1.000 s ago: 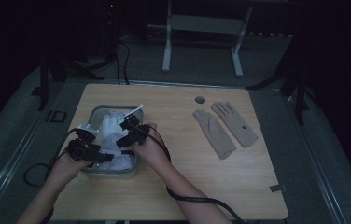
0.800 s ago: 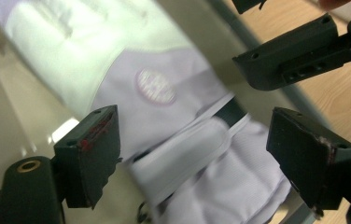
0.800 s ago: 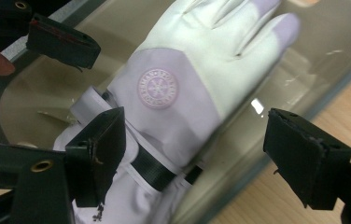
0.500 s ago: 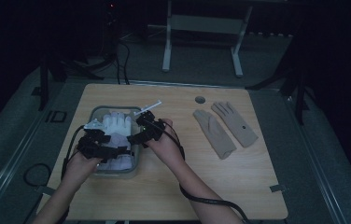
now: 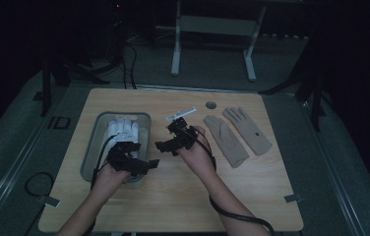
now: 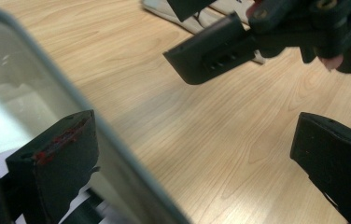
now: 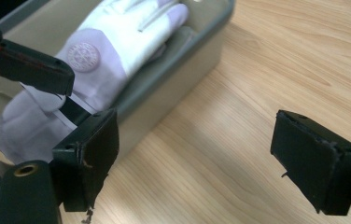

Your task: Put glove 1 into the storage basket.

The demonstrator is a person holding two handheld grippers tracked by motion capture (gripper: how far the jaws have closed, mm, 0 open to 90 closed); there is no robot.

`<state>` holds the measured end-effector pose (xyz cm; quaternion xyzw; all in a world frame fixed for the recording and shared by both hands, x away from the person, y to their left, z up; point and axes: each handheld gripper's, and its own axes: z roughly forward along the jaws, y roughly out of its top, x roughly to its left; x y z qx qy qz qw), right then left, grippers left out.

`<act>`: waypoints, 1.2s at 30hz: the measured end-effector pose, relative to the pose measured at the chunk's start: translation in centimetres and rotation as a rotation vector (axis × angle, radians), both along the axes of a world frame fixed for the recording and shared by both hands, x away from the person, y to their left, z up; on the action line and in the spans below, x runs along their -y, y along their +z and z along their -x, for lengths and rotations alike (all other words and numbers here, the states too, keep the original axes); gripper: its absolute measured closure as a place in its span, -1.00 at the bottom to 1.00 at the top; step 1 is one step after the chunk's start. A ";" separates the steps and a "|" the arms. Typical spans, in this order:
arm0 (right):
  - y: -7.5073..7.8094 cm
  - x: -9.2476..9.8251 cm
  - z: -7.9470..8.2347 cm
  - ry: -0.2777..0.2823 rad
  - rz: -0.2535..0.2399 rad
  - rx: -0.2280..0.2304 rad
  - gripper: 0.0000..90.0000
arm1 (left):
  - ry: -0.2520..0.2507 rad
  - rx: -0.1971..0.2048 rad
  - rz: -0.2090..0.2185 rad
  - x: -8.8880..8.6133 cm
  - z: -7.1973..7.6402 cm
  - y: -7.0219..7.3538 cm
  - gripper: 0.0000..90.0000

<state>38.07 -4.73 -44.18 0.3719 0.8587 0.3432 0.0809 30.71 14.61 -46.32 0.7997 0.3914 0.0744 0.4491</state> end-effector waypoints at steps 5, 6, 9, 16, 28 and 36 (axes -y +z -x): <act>0.0 2.2 0.2 -0.015 0.003 0.009 -0.66 | -0.031 0.022 -0.009 2.0 0.1 -0.1 -0.97; 0.0 2.6 0.3 -0.019 -0.001 0.011 -0.66 | -0.038 0.030 -0.013 2.3 0.1 -0.1 -0.97; 0.0 4.1 0.5 -0.035 -0.005 0.024 -0.66 | -0.051 0.041 -0.023 3.2 0.3 -0.2 -0.97; -0.8 7.6 0.7 -0.074 -0.016 0.017 -0.68 | -0.109 0.067 0.021 5.1 0.5 -1.0 -0.97; -3.8 12.6 1.2 -0.105 -0.024 0.069 -0.70 | -0.150 0.055 0.031 7.2 1.0 -3.7 -0.97; -5.5 15.0 2.2 -0.076 -0.033 0.140 -0.72 | -0.165 0.048 0.058 8.2 0.9 -5.7 -0.97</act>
